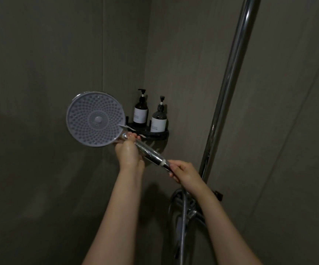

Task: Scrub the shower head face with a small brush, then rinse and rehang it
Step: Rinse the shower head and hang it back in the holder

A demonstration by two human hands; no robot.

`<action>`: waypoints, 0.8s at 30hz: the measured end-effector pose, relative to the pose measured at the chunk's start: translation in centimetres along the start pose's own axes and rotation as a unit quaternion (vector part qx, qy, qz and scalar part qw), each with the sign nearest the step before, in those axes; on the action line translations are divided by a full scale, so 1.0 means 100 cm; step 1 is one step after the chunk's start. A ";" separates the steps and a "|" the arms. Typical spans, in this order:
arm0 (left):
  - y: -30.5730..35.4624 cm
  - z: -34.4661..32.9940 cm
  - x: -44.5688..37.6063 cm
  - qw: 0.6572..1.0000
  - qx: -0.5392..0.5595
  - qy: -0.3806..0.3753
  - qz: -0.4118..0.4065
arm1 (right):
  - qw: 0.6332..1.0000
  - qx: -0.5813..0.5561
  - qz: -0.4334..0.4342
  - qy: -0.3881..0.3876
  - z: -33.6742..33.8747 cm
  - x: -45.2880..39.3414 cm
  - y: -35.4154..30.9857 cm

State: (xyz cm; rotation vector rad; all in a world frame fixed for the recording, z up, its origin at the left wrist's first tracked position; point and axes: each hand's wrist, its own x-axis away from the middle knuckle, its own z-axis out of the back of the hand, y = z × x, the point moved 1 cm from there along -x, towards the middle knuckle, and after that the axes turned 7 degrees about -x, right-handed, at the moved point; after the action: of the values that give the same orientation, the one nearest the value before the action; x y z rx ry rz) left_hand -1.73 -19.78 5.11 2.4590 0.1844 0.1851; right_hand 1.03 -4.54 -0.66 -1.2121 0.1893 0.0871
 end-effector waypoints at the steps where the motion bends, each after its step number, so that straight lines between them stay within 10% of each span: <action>1: -0.001 0.002 0.000 1.000 0.004 0.003 0.005 | 1.000 0.002 0.000 -0.003 -0.001 0.001 0.002; 24: -0.021 0.009 -0.015 0.997 -0.045 -0.052 0.037 | 0.995 -0.070 -0.049 -0.053 -0.003 0.010 0.011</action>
State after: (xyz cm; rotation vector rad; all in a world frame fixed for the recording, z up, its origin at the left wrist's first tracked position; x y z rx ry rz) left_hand -3.26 -18.95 2.99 2.3794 0.0393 0.0941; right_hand 1.86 -4.45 -1.91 -1.3503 0.0309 0.0806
